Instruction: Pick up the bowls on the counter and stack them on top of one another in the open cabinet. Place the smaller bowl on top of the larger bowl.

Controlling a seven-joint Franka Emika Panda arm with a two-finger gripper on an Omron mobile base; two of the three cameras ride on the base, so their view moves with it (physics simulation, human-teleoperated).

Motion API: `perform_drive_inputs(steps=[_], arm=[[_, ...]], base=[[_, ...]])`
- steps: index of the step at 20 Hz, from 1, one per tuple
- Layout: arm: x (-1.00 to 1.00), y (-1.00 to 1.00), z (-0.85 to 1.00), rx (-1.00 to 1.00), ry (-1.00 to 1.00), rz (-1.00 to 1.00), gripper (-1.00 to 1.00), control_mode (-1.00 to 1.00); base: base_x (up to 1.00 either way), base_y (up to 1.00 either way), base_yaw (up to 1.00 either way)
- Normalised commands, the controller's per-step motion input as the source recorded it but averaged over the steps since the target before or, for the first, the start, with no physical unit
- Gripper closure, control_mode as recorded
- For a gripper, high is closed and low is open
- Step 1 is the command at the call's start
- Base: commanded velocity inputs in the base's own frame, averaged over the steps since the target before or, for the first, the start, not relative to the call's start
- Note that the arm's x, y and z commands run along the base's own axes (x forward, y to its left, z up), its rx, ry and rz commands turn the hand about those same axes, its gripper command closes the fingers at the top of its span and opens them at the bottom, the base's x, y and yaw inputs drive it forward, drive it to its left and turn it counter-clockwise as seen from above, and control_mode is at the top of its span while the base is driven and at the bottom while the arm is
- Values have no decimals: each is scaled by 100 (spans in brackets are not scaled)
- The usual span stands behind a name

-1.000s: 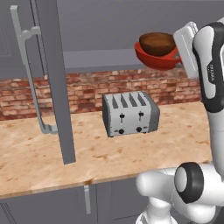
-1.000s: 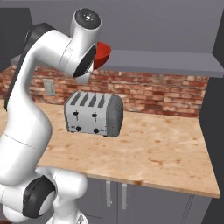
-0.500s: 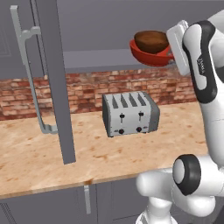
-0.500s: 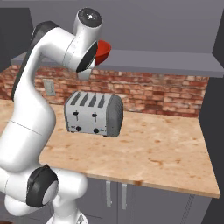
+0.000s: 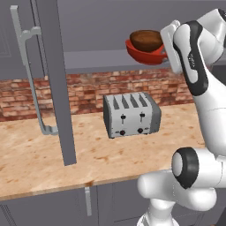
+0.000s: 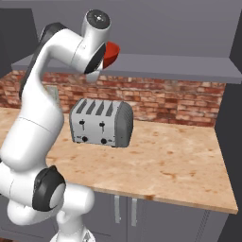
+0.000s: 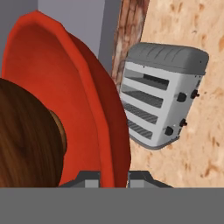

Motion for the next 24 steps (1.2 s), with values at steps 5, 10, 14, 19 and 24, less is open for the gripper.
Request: perform_drive_inputs(steps=[5, 10, 14, 19, 24], arm=[[42, 6, 0, 0, 0, 0, 100, -100], [44, 5, 0, 0, 0, 0, 100, -100], [42, 4, 0, 0, 0, 0, 100, -100], [45, 5, 0, 0, 0, 0, 100, -100], [42, 2, 0, 0, 0, 0, 100, -100]], base=[[0, 0, 0], [0, 0, 0], [0, 0, 0], [0, 0, 0], [0, 0, 0]])
